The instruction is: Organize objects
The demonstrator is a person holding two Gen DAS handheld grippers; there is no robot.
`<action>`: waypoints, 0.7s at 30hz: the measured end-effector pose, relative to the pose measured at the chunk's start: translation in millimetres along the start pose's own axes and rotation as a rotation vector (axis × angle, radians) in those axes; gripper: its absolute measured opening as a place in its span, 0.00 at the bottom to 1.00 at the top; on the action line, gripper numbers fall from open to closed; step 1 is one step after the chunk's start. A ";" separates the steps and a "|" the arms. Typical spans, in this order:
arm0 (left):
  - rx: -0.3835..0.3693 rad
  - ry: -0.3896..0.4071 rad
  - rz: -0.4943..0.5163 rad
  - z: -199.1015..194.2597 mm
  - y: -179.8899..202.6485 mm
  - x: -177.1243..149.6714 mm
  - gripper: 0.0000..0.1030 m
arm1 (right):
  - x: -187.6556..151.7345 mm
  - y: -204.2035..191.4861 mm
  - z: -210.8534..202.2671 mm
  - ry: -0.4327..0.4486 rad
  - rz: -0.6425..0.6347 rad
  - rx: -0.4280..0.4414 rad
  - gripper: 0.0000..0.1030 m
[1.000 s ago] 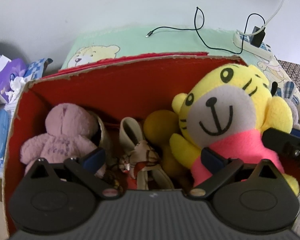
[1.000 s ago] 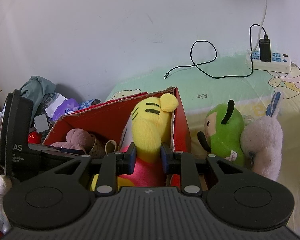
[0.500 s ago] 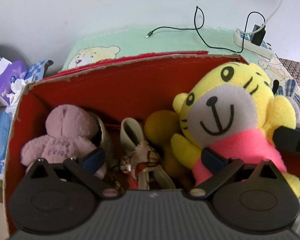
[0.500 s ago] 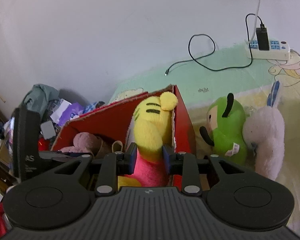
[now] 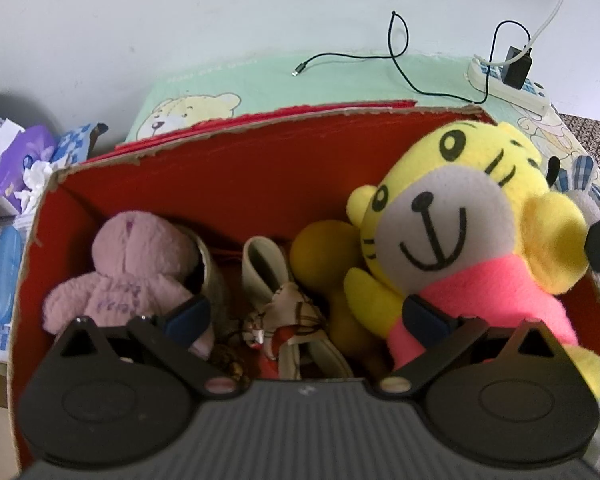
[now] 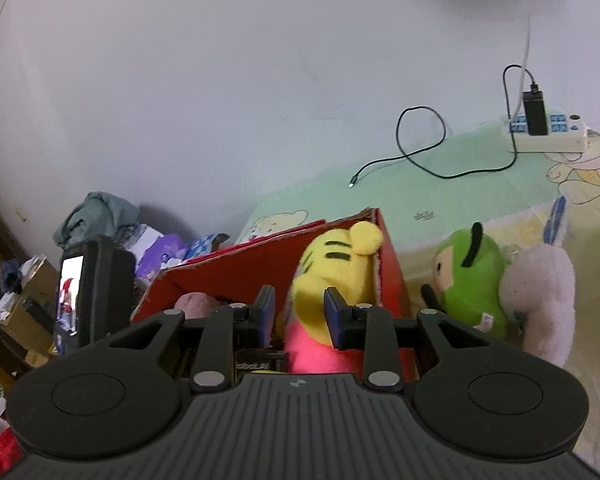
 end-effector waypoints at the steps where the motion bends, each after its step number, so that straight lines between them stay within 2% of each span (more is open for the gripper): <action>1: 0.000 0.000 0.000 0.1 -0.1 0.3 0.99 | -1.0 -1.4 1.1 -0.009 -0.001 0.009 0.30; 6: 0.007 0.002 0.004 0.5 0.3 0.0 0.99 | -8.9 -5.9 6.9 -0.051 -0.003 0.031 0.29; 10: 0.009 0.002 0.005 0.8 0.2 0.3 0.99 | -7.3 -9.4 2.6 -0.033 0.009 0.065 0.30; 14: 0.014 0.004 0.010 -0.1 0.8 0.7 0.99 | -16.0 -10.9 10.2 -0.084 0.016 0.075 0.30; 17: 0.021 0.006 0.016 -0.3 1.1 0.5 0.99 | -17.6 -5.9 13.5 -0.094 0.023 0.023 0.30; 21: 0.022 0.005 0.016 -0.3 1.5 1.2 0.99 | -18.3 -1.0 14.1 -0.101 0.037 0.004 0.30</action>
Point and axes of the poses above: each gripper's, at about its wrist camera, not at the fingertips, and z roughly the way its jaws point, y to its right, x to its top, the point moved 8 cm from there along z, roughly the way its jaws point, and after that the axes turned 5 degrees about z, right-handed, at the moved point
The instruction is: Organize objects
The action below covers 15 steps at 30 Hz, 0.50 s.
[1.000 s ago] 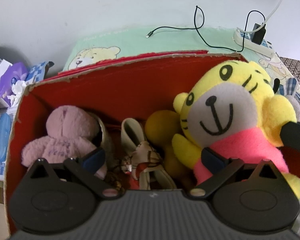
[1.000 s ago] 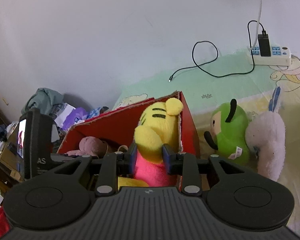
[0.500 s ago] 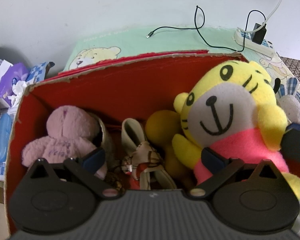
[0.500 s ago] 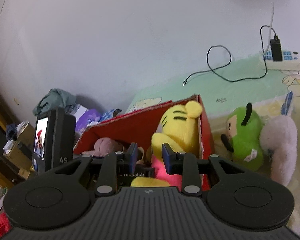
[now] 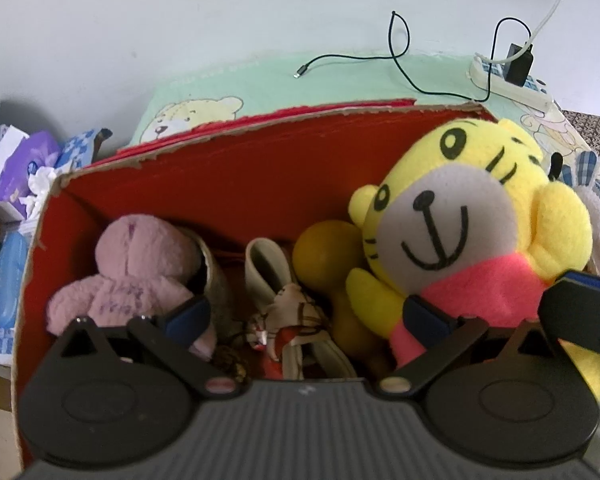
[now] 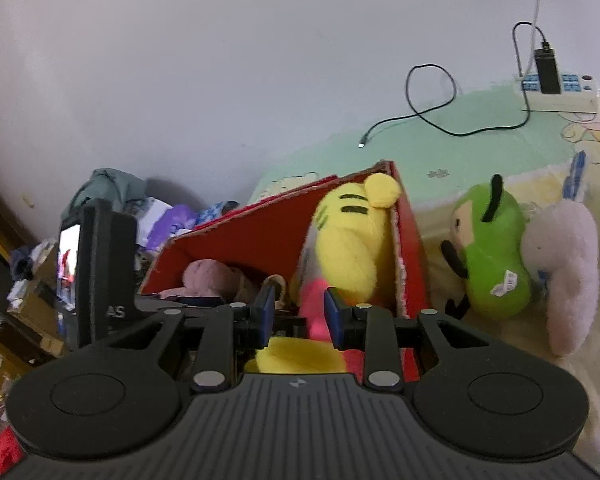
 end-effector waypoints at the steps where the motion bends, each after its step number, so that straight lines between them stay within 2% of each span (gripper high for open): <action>1: 0.003 0.000 0.004 0.0 0.3 -0.2 0.99 | -0.8 0.8 0.2 0.001 0.001 -0.005 0.30; 15: 0.026 0.008 0.029 0.0 1.4 -0.3 0.99 | -5.5 13.8 2.4 0.006 0.031 -0.049 0.26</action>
Point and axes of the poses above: each gripper's, at about its wrist camera, not at the fingertips, and z roughly the way its jaws point, y to its right, x to its top, the point moved 8 cm from there along z, roughly the way its jaws point, and after that the axes turned 5 degrees about z, right-handed, at the moved point
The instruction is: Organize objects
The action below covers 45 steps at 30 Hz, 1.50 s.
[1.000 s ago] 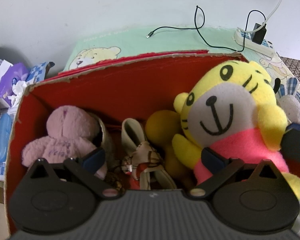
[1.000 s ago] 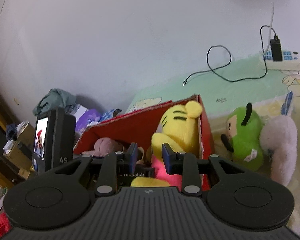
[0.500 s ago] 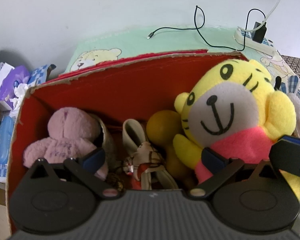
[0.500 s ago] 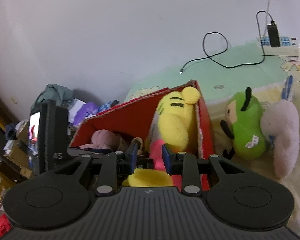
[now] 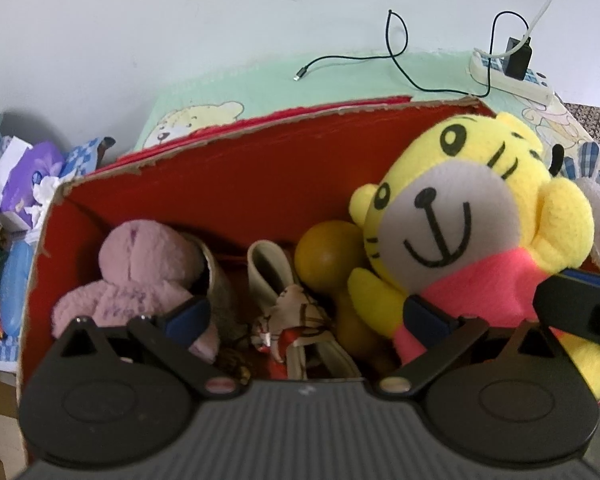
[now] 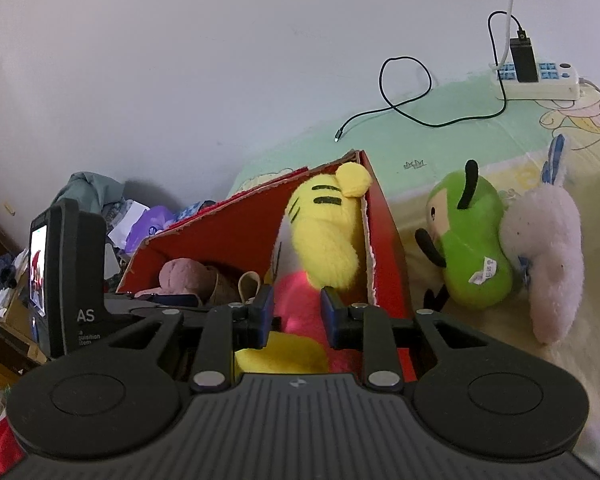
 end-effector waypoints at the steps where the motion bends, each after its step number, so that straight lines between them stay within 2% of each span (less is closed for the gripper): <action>1: 0.000 0.000 0.000 0.0 -0.1 0.0 0.99 | -0.4 -0.3 0.0 0.003 -0.006 -0.002 0.26; 15: 0.017 0.006 0.004 -1.9 0.0 -0.6 0.99 | -3.3 0.2 -1.9 0.028 -0.045 0.002 0.25; 24: 0.028 0.005 -0.006 -2.1 -0.7 -1.5 0.99 | -3.5 -0.2 -2.1 0.026 -0.078 -0.039 0.25; 29: 0.032 0.009 -0.009 -3.0 -1.2 -2.2 0.99 | -1.8 1.6 -1.2 0.008 -0.051 -0.037 0.25; 45: 0.066 0.021 -0.012 -3.6 -2.7 -0.7 0.99 | -7.6 0.1 -4.6 0.024 -0.117 -0.020 0.25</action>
Point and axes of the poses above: each gripper's, at about its wrist camera, not at the fingertips, and z roughly the way its jaws point, y to its right, x to its top, the point moved 8 cm from there along z, roughly the way its jaws point, and after that the axes turned 5 degrees about z, right-handed, at the moved point
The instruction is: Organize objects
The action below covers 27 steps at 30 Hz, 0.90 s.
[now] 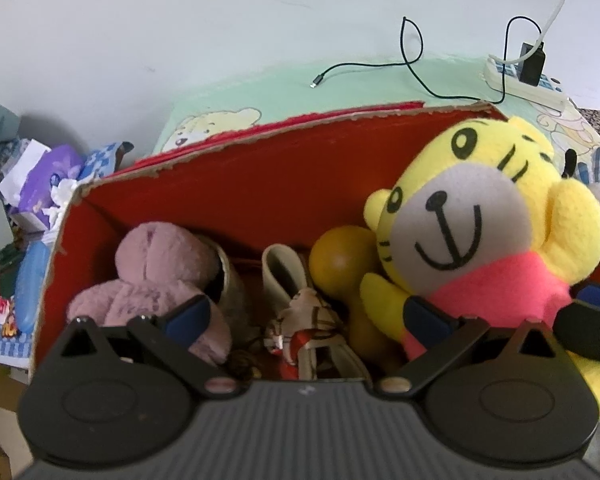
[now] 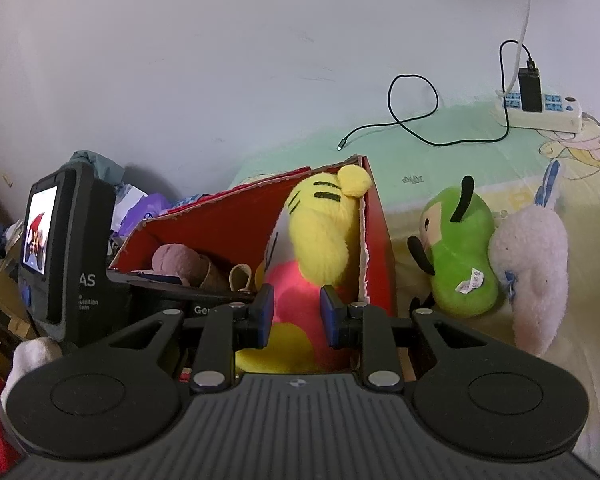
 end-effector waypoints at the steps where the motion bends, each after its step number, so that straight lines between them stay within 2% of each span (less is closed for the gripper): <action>1: 0.001 0.001 0.000 -0.1 -0.1 0.0 0.99 | -0.2 -0.2 0.0 0.000 -0.004 0.001 0.25; 27: 0.022 -0.005 -0.004 2.0 -2.9 0.5 0.99 | -2.3 0.1 -2.0 0.011 -0.033 0.032 0.25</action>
Point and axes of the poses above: each gripper's, at about its wrist camera, not at the fingertips, and z roughly the way its jaws point, y to its right, x to its top, the point moved 8 cm from there along z, roughly the way its jaws point, and after that the axes turned 5 degrees about z, right-handed, at the moved point
